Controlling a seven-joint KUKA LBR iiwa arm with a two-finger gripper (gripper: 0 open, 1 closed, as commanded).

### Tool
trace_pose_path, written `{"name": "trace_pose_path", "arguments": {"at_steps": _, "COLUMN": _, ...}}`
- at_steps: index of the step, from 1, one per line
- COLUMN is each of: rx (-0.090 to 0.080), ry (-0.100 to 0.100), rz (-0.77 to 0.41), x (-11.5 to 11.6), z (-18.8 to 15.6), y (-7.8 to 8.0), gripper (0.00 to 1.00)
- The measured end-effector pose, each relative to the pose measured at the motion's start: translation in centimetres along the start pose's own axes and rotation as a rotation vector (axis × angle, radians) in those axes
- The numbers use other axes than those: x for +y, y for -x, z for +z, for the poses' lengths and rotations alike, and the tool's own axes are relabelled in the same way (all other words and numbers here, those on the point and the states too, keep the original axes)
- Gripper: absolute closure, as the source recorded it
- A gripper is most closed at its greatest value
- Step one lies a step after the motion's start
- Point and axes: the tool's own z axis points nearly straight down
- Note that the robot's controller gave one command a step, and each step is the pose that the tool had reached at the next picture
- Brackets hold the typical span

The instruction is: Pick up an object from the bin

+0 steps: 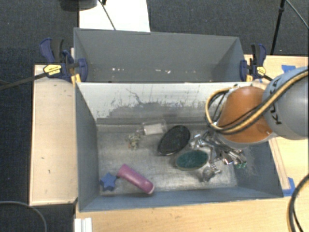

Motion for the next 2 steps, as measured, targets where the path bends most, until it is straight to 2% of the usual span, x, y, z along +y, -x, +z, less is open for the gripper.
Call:
{"name": "trace_pose_path", "arguments": {"at_steps": 1, "rx": -0.005, "ry": -0.001, "rz": -0.003, "x": 0.0, "z": -0.1, "y": 0.2, "gripper": 1.00}}
{"name": "trace_pose_path", "arguments": {"at_steps": 2, "rx": 0.000, "ry": 0.001, "rz": -0.032, "x": 1.0, "z": -13.3, "y": 0.8, "gripper": 1.00}}
